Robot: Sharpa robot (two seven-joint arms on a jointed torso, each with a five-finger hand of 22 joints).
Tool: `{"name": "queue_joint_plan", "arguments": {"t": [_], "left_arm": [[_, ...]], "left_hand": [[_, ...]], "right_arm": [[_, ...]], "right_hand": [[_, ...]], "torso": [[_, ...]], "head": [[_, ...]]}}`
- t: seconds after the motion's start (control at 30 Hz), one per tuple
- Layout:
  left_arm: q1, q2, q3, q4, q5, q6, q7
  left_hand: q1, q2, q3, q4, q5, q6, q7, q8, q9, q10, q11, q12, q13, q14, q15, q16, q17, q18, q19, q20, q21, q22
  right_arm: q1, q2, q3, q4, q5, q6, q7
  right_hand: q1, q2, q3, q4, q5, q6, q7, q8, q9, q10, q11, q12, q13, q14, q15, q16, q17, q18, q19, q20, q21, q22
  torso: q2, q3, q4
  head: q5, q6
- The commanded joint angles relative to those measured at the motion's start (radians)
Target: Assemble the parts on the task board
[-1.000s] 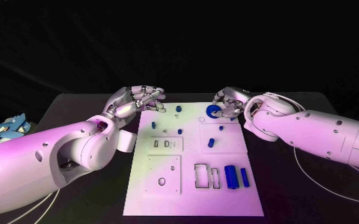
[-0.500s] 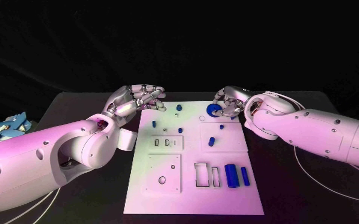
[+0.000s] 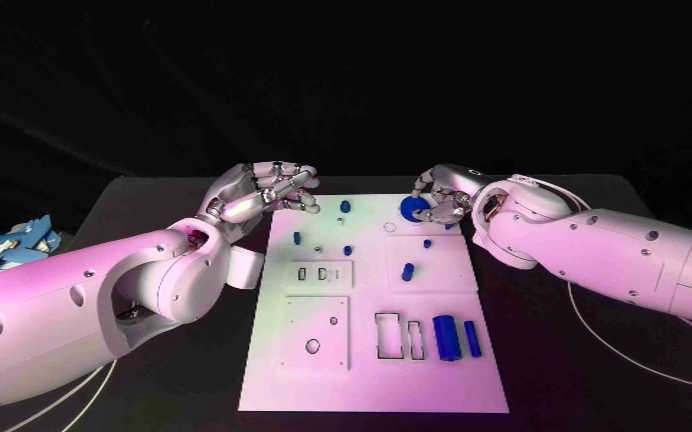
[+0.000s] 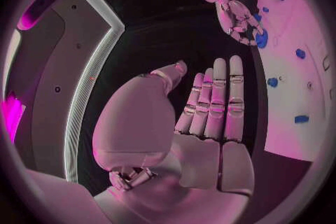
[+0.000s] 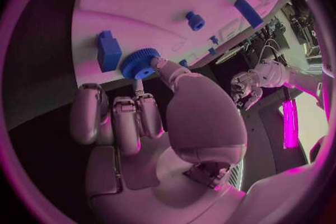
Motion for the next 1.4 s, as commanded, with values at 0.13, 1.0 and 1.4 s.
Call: {"name": "queue_joint_plan", "arguments": {"t": [0.13, 1.0, 1.4], "left_arm": [[0.001, 0.002, 0.001, 0.0, 0.001, 0.018, 0.006], [0.001, 0.005, 0.001, -0.005, 0.001, 0.018, 0.007], [0.001, 0.009, 0.001, -0.005, 0.001, 0.017, 0.009]], "left_hand": [[0.003, 0.004, 0.001, -0.004, 0.002, -0.007, 0.006, -0.004, 0.002, -0.007, 0.0, -0.006, 0.001, -0.009, 0.0, 0.006, 0.001, 0.018, -0.003, 0.001, 0.006, 0.002], [0.006, 0.006, 0.004, -0.007, 0.001, -0.008, 0.006, -0.004, 0.003, -0.007, 0.0, -0.008, 0.002, -0.011, 0.0, 0.009, 0.003, 0.018, -0.004, 0.001, 0.009, 0.003], [0.006, 0.006, 0.004, -0.007, 0.001, -0.008, 0.006, -0.004, 0.003, -0.007, 0.0, -0.008, 0.002, -0.011, 0.0, 0.009, 0.003, 0.018, -0.004, 0.001, 0.009, 0.003]], "right_arm": [[-0.007, -0.003, -0.004, 0.001, -0.027, 0.004, 0.008], [-0.006, 0.06, -0.006, 0.136, -0.276, -0.155, -0.008], [-0.016, 0.166, -0.017, 0.08, -0.282, -0.148, 0.002]], "right_hand": [[0.004, 0.015, 0.05, -0.013, -0.012, 0.076, -0.02, 0.039, 0.009, 0.01, -0.012, 0.006, 0.099, 0.097, -0.005, 0.005, 0.232, -0.011, 0.003, -0.004, 0.005, 0.006], [-0.015, 0.008, 0.07, -0.018, -0.029, 0.092, -0.029, 0.042, 0.005, 0.018, -0.021, 0.01, 0.106, 0.099, -0.013, 0.007, 0.238, -0.018, 0.02, -0.013, 0.028, 0.039], [-0.025, 0.006, 0.074, -0.016, -0.031, 0.09, -0.028, 0.036, 0.001, 0.018, -0.021, 0.009, 0.106, 0.099, -0.014, 0.007, 0.238, -0.019, 0.023, -0.014, 0.031, 0.044]], "torso": [[0.0, -0.0003, 0.0002], [0.001, -0.001, 0.0013], [0.002, -0.0022, 0.0048]], "head": [[-0.001, 0.001], [0.007, 0.01], [0.011, 0.006]]}}
